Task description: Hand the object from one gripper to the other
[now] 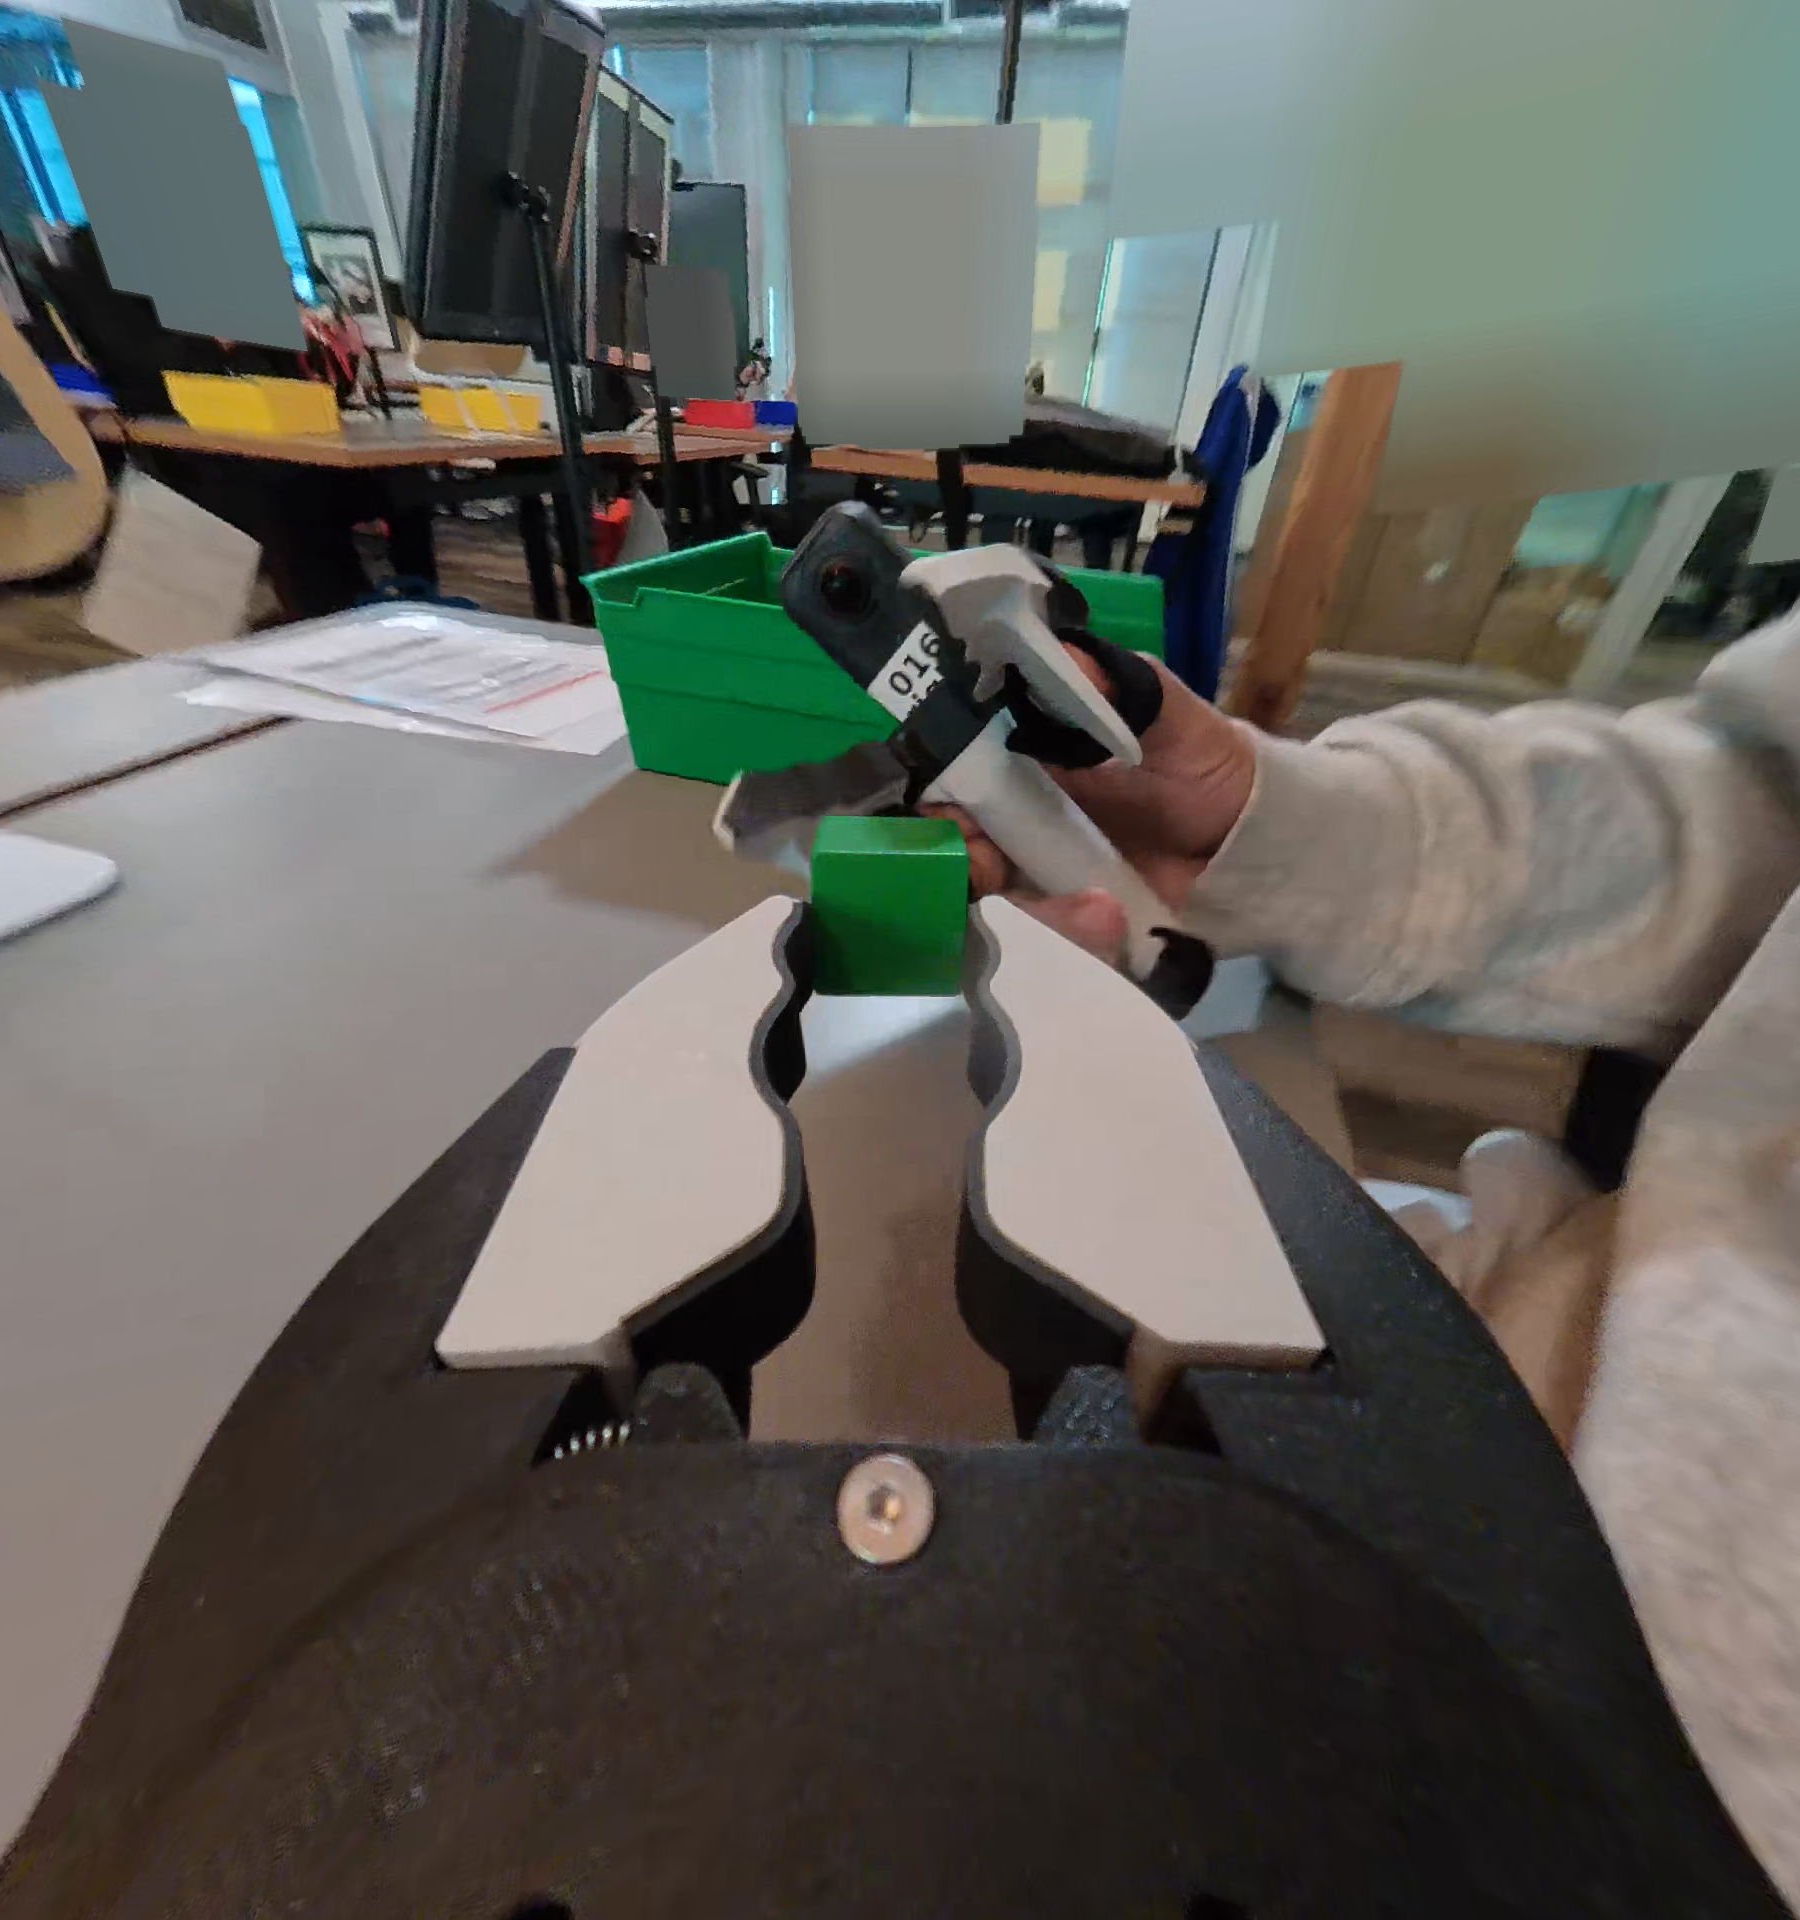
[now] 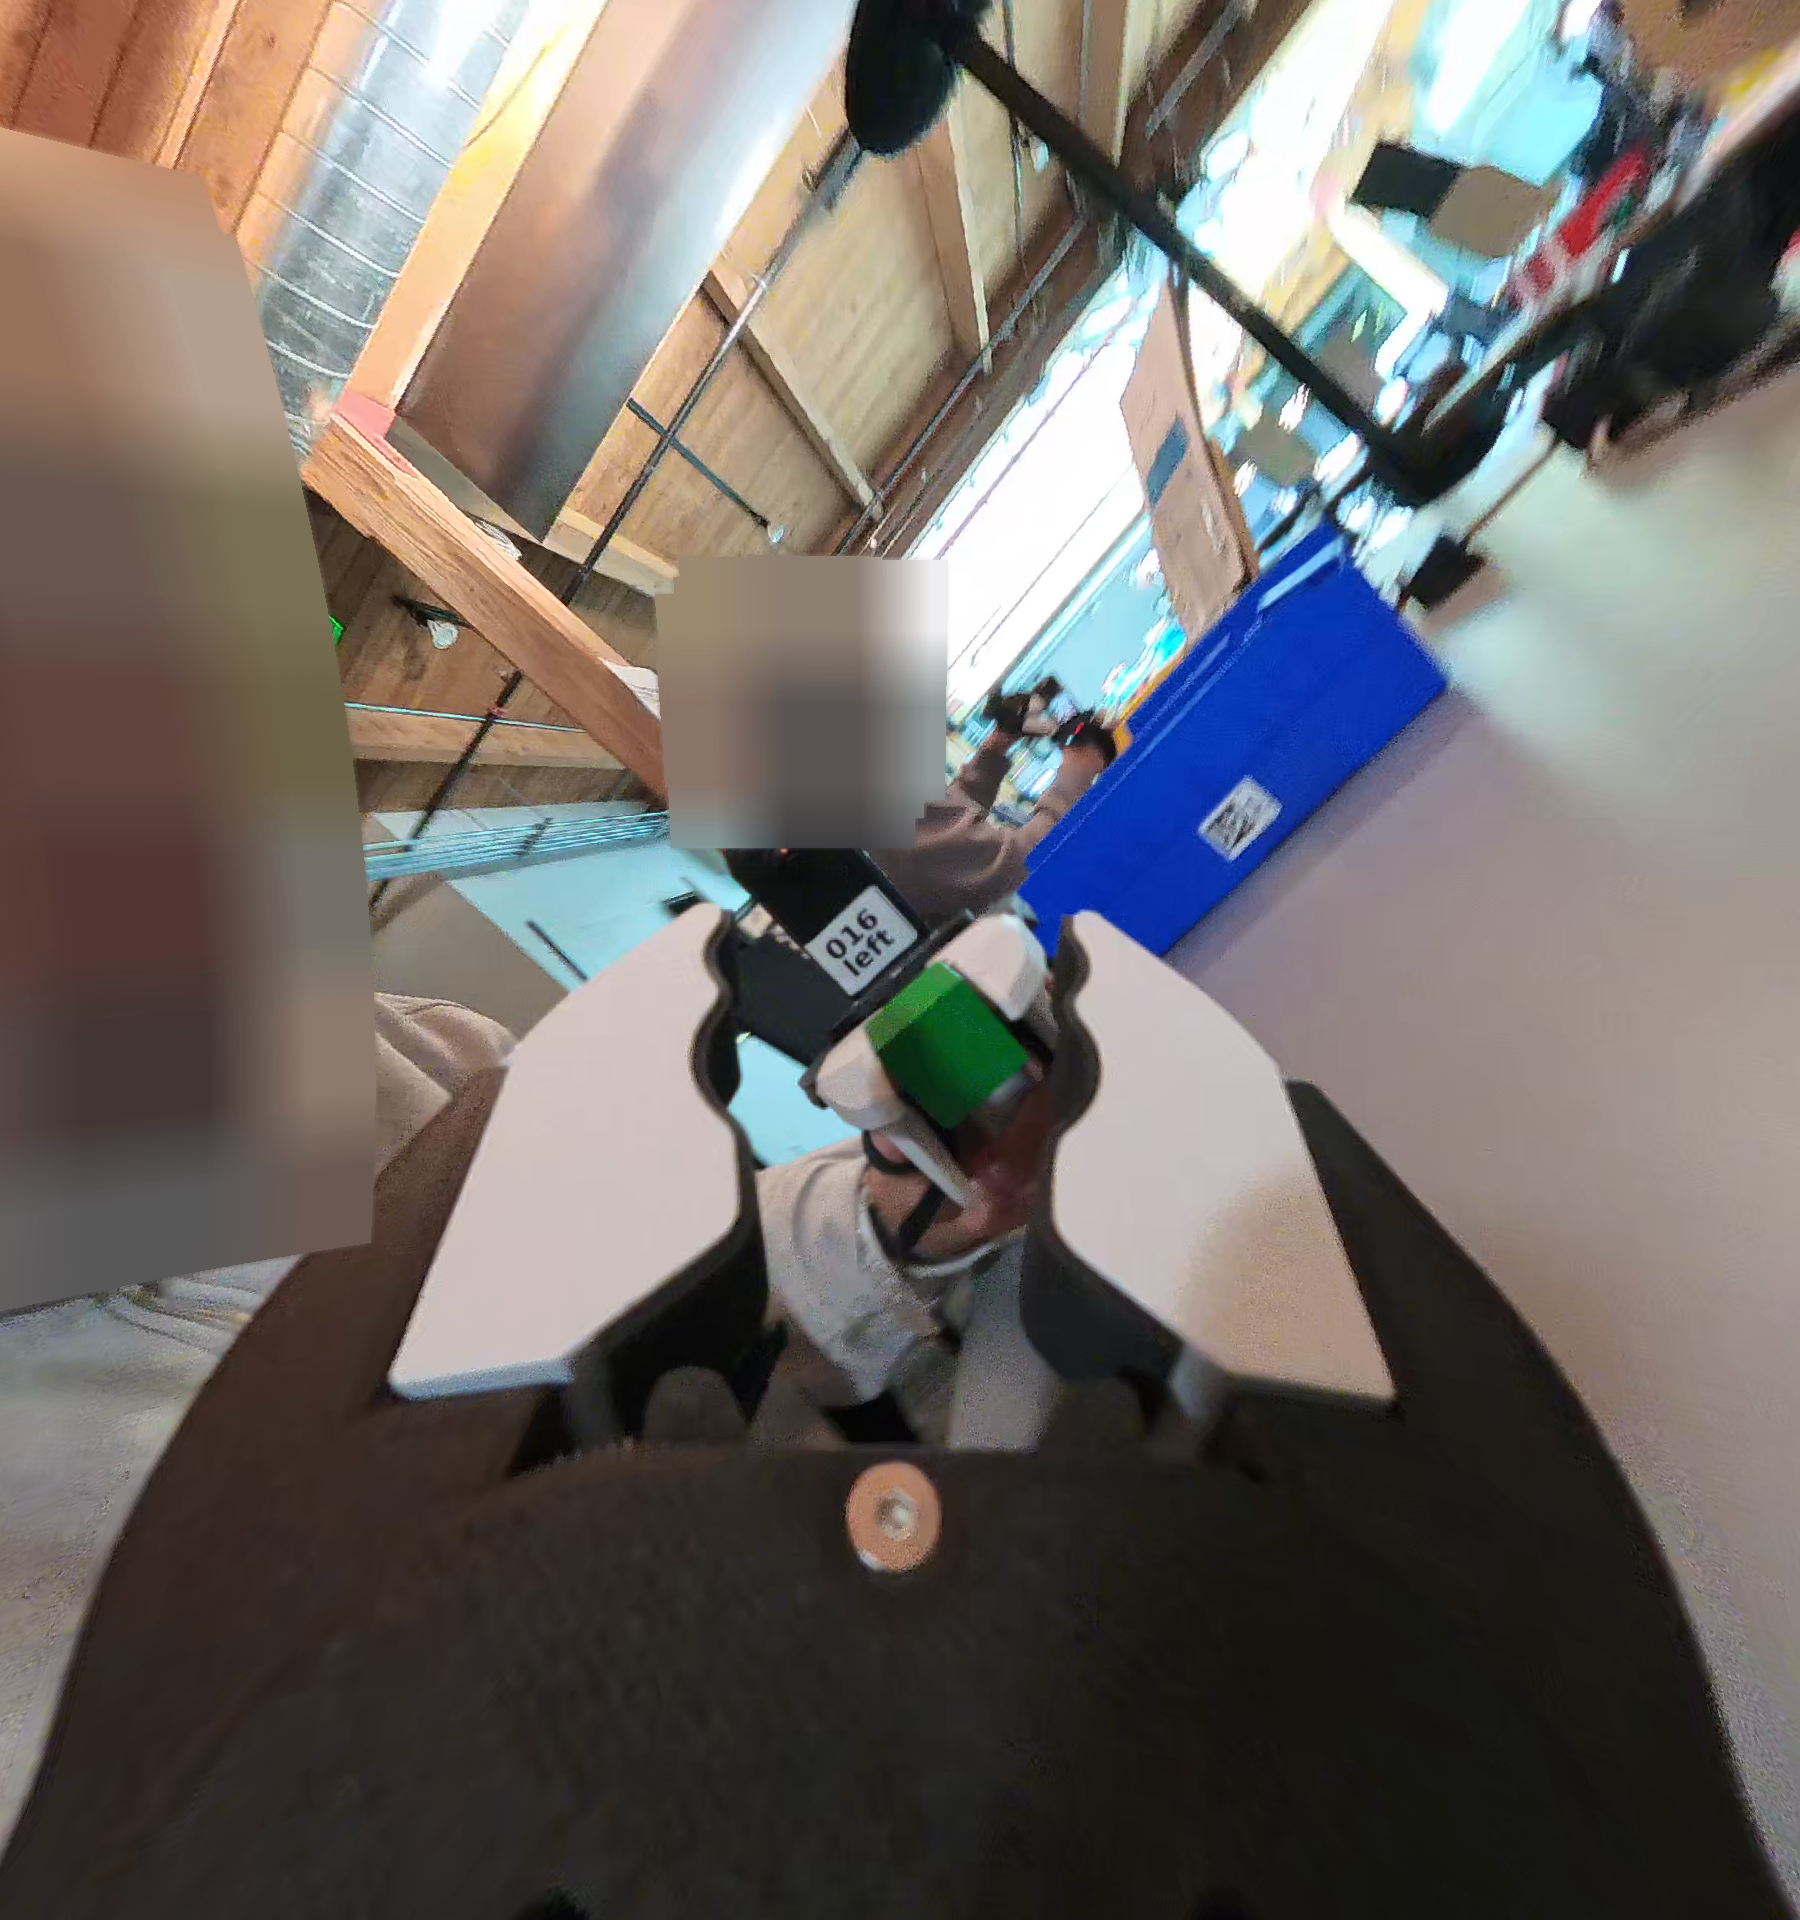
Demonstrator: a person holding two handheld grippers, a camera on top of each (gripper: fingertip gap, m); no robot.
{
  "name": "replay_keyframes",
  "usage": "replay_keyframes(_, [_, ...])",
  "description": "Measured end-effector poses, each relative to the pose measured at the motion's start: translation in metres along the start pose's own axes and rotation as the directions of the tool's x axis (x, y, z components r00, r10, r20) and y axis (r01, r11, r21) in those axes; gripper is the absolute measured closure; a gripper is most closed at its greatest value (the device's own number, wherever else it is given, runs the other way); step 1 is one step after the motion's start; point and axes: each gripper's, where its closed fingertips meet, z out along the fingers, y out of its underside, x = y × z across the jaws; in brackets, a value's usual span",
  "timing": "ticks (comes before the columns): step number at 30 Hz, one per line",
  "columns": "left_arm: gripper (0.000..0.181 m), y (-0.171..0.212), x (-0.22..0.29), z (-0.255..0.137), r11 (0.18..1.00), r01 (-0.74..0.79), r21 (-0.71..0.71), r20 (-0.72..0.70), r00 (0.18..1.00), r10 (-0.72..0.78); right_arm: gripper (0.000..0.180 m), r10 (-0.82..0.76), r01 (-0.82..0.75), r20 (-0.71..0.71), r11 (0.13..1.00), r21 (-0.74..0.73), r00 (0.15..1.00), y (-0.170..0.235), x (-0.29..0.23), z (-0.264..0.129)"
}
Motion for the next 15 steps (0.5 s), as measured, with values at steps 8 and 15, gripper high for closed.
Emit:
replay_keyframes(8, [0.154,-0.012,-0.015,-0.012,0.906,0.407,0.115,-0.134,0.910,-0.392,0.135,-0.489,0.487,-0.096,0.872,-0.042,0.867,-0.001,-0.011,0.005])
replay_keyframes(15, [0.154,-0.011,-0.002,-0.007,0.888,0.453,0.076,-0.229,0.875,-0.427,0.138,-0.535,0.518,-0.079,0.839,-0.167,0.841,0.020,-0.004,0.012])
